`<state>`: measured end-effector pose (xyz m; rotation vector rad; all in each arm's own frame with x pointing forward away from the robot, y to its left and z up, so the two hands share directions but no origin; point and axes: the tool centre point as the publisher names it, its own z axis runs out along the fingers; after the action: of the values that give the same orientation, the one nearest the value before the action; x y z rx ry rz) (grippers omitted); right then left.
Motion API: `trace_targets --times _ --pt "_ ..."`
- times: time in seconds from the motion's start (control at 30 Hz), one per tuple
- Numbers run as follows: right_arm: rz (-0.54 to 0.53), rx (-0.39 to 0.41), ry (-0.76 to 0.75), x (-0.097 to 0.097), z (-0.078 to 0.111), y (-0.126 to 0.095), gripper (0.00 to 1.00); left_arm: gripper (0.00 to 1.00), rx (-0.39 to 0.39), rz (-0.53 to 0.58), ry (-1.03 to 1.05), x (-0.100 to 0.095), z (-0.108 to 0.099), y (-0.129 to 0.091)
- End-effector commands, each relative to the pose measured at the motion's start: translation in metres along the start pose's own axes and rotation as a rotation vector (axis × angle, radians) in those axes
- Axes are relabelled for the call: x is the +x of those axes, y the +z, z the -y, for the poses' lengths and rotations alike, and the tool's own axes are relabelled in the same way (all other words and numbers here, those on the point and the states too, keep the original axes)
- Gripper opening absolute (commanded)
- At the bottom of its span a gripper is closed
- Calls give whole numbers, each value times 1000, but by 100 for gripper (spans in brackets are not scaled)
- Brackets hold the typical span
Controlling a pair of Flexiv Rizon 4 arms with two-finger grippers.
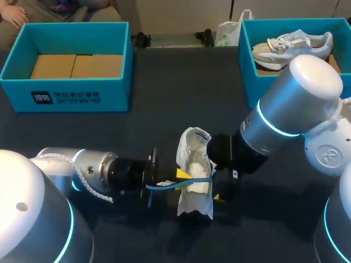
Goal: Take the shoe out of the shoebox, open the shoe tongue, remove and reinsert the insole, then place the shoe into the shoebox
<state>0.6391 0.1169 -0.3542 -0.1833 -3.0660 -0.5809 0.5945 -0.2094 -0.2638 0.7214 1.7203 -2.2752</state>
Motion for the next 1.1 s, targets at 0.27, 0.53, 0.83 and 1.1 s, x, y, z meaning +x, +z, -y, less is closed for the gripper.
trace_targets --times 0.27,0.53,0.83,1.1 --pt "0 -2 0 1 1 0 100 0 -2 -10 -9 -1 -12 2" --pt "0 -2 0 1 1 0 100 0 -34 -2 -3 -3 -18 -4" --pt "0 -2 0 1 1 0 100 0 -44 -6 -4 -2 -30 -2" --pt "0 -2 0 1 1 0 100 0 -69 -4 -5 -5 -42 -5"
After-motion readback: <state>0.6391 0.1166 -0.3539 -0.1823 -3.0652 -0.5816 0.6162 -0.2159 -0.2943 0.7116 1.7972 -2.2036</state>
